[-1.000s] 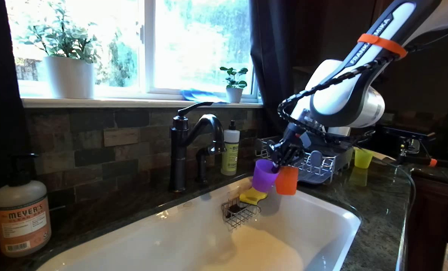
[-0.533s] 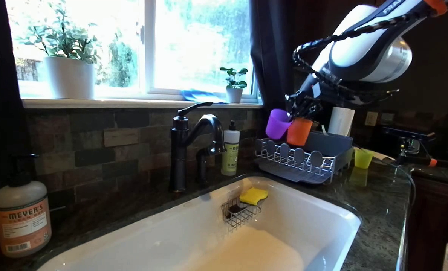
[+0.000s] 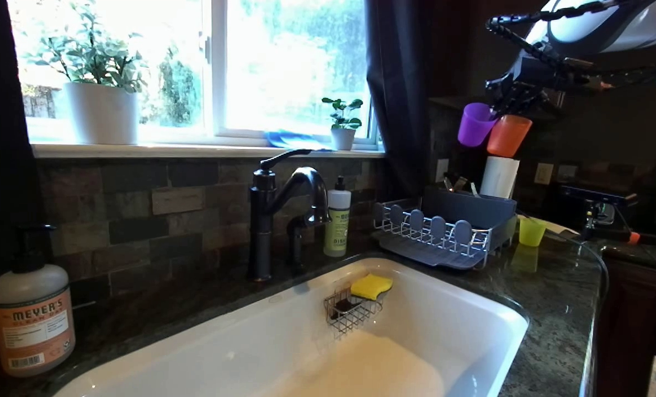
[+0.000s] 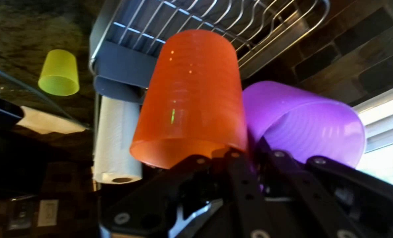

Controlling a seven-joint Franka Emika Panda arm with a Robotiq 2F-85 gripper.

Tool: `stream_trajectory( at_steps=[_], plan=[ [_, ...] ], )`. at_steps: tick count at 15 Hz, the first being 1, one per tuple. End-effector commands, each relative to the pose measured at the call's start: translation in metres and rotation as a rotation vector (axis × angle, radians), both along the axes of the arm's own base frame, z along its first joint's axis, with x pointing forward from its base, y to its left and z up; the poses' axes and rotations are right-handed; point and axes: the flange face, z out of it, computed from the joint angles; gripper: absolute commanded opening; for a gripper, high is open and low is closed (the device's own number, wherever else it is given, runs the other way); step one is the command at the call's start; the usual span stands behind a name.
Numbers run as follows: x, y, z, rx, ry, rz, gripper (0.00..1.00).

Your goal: Pick up the two cups in the sink and put them on the dish rack

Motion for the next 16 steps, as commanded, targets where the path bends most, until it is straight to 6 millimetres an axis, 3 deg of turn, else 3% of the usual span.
stream_trajectory(
  at_steps=[1, 3, 11, 16],
  plan=[
    [0.000, -0.033, -0.016, 0.014, 0.016, -0.106, 0.03],
    [0.014, -0.043, -0.034, 0.057, 0.031, -0.053, 0.03],
    [0.079, -0.054, -0.105, 0.211, 0.029, 0.211, 0.03],
    [0.105, -0.068, -0.130, 0.306, 0.040, 0.241, 0.03]
  ],
)
